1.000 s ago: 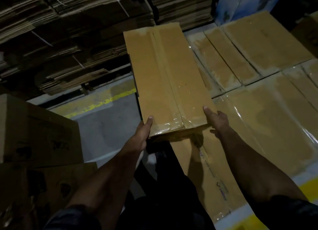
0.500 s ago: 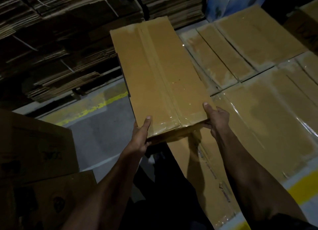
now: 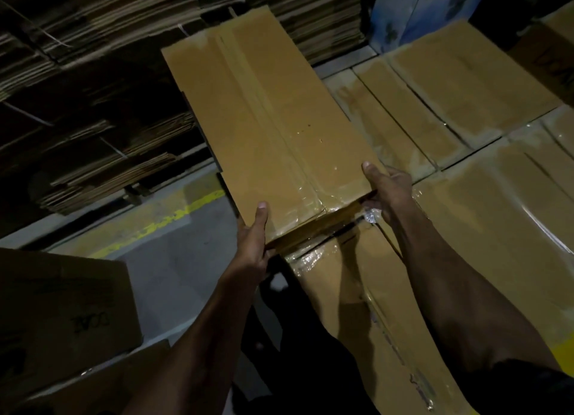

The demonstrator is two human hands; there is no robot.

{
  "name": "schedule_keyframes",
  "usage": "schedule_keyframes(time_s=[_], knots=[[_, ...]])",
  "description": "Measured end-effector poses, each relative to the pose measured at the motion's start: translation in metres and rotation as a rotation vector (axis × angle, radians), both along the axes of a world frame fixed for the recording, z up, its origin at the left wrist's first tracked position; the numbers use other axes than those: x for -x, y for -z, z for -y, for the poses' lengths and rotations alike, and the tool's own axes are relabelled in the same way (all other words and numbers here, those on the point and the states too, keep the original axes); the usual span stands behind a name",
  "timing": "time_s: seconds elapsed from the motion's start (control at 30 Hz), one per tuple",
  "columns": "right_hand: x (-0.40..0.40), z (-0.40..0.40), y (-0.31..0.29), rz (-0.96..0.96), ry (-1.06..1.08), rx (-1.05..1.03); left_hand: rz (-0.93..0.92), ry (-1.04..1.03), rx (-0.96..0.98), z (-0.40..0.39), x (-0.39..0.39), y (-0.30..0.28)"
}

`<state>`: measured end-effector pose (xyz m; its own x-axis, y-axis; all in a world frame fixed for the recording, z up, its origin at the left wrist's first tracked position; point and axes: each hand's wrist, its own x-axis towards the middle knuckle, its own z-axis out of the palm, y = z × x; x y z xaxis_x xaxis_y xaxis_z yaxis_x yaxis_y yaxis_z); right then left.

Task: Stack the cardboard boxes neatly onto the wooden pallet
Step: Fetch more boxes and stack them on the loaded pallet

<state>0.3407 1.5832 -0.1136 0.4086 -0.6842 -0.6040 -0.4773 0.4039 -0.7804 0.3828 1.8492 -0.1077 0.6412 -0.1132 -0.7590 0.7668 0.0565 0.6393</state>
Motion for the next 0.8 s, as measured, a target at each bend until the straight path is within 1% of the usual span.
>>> schedule_keyframes(time_s=[0.13,0.3,0.37,0.53,0.6,0.67,0.8], knots=[[-0.025,0.026,0.011,0.002,-0.016,0.024,-0.013,-0.03,-0.065,0.02,-0.019,0.013],[-0.025,0.04,0.029,0.013,-0.007,-0.028,0.011,-0.057,-0.114,0.041,-0.022,0.016],[-0.025,0.042,0.026,0.018,0.0,-0.043,0.066,-0.058,-0.123,0.046,-0.018,0.015],[-0.02,0.049,0.022,0.004,-0.009,-0.069,0.08,-0.006,-0.178,0.052,-0.009,0.021],[-0.017,0.048,0.02,-0.008,-0.011,-0.069,0.039,-0.004,-0.137,0.053,-0.009,0.028],[-0.015,0.049,0.021,-0.004,-0.019,-0.072,-0.018,0.019,-0.108,0.049,-0.009,0.046],[-0.007,0.052,0.026,-0.006,-0.003,-0.083,-0.052,0.035,-0.092,0.049,-0.007,0.023]])
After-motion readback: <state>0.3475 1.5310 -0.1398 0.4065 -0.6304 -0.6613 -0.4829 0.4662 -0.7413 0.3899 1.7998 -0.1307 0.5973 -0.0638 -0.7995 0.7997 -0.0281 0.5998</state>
